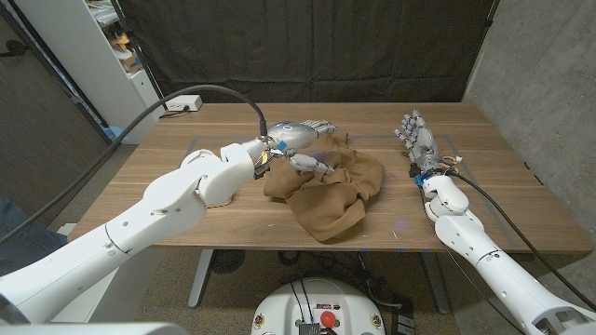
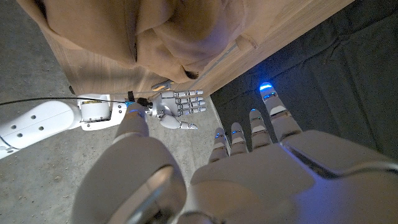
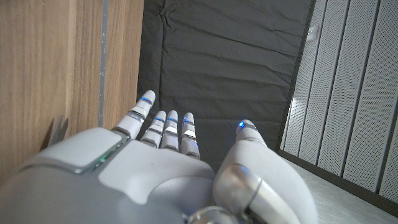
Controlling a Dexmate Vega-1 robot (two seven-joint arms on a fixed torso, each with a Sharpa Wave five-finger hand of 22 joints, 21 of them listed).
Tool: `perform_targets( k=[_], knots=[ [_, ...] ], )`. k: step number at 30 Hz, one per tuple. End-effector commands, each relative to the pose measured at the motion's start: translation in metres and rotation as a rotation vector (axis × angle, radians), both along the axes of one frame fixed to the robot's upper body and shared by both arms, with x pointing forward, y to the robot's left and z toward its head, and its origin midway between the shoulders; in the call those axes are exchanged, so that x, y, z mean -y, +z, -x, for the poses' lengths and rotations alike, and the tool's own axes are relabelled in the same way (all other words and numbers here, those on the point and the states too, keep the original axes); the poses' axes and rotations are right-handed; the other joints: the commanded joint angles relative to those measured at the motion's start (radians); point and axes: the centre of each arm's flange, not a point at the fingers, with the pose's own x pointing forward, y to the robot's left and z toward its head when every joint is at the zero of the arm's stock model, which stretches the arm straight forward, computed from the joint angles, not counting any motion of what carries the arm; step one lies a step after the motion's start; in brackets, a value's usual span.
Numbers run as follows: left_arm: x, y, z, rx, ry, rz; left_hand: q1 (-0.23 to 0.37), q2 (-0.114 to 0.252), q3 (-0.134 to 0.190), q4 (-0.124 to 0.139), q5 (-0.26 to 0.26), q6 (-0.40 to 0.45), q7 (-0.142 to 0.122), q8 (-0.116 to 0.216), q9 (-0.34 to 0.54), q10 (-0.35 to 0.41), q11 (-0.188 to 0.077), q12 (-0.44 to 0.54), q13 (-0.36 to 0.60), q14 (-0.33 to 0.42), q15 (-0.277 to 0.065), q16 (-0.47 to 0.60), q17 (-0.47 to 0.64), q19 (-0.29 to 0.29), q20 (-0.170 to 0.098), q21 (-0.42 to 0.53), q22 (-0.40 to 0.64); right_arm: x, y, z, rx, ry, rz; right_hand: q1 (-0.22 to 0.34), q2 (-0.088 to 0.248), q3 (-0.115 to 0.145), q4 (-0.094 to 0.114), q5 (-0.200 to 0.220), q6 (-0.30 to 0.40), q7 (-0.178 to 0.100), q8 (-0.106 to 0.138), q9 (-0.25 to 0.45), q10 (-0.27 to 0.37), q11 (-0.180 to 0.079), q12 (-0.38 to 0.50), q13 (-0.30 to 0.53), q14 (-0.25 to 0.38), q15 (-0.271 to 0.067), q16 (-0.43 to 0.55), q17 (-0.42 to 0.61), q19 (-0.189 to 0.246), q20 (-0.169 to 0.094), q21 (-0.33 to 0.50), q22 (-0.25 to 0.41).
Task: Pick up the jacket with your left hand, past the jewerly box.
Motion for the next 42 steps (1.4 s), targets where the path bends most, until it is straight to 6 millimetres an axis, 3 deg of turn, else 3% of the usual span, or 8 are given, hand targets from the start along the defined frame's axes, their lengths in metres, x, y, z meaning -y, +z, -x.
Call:
perform_targets(
  k=[1, 3, 4, 14, 42],
  knots=[
    [0.006, -0.001, 0.001, 0.041, 0.062, -0.053, 0.007, -0.007, -0.006, 0.0, 0.006, -0.005, 0.0, 0.001, 0.004, -0.009, 0.006, -0.001, 0.002, -0.004, -0.002, -0.003, 0.005, 0.015, -0.002, 0.006, 0.0, -0.004, 0.003, -0.002, 0.0, 0.004, 0.004, 0.0, 0.008, 0.0, -0.007, 0.003, 0.005, -0.004, -0.004, 0.003, -0.003, -0.001, -0.001, 0.003, 0.004, 0.004, -0.001, 0.003, 0.0, 0.009, -0.002, 0.005],
    [0.007, -0.001, 0.001, 0.053, 0.068, -0.058, 0.01, -0.005, -0.008, 0.0, 0.009, 0.0, -0.002, 0.003, 0.004, -0.002, -0.004, 0.002, 0.003, -0.002, -0.003, -0.003, 0.005, 0.023, -0.001, 0.006, -0.001, -0.005, 0.003, -0.003, -0.001, 0.004, 0.004, 0.0, 0.008, 0.0, -0.007, 0.003, 0.005, -0.004, -0.004, 0.003, -0.003, -0.004, -0.001, 0.003, 0.004, 0.004, -0.001, 0.003, 0.0, 0.009, -0.002, 0.005],
    [0.007, -0.001, 0.0, 0.053, 0.068, -0.059, 0.015, -0.003, -0.012, 0.0, 0.013, 0.024, -0.022, 0.012, 0.004, 0.001, -0.019, 0.004, 0.004, -0.002, -0.002, -0.005, 0.004, 0.039, -0.001, 0.007, -0.003, -0.005, 0.003, -0.003, -0.001, 0.003, 0.005, 0.0, 0.008, 0.0, -0.008, 0.003, 0.005, -0.004, -0.004, 0.003, -0.002, -0.003, -0.001, 0.003, 0.004, 0.003, -0.001, 0.003, 0.0, 0.01, -0.002, 0.005],
    [0.008, -0.003, -0.006, 0.044, 0.074, -0.068, 0.023, 0.001, -0.019, 0.001, 0.019, 0.057, -0.026, 0.021, 0.004, 0.025, -0.034, 0.015, 0.005, 0.014, 0.006, -0.003, 0.003, 0.062, -0.001, 0.005, -0.006, -0.005, 0.004, -0.005, -0.003, -0.002, 0.002, 0.0, 0.008, 0.0, -0.009, 0.003, 0.005, -0.005, -0.004, 0.003, -0.001, 0.0, 0.0, 0.003, 0.004, 0.003, -0.001, 0.002, -0.001, 0.011, -0.002, 0.005],
    [0.023, -0.02, -0.016, -0.005, 0.106, -0.111, 0.042, 0.012, -0.023, 0.001, 0.028, 0.072, -0.023, 0.019, 0.004, 0.042, -0.029, 0.022, 0.006, 0.021, -0.002, -0.006, 0.002, 0.074, 0.0, -0.007, -0.01, -0.007, 0.004, -0.009, -0.005, 0.009, -0.001, -0.002, 0.009, -0.001, -0.01, 0.002, 0.006, -0.006, -0.004, 0.003, -0.001, -0.002, 0.0, 0.003, 0.002, 0.004, -0.001, 0.001, -0.001, 0.012, -0.002, 0.005]
  ],
)
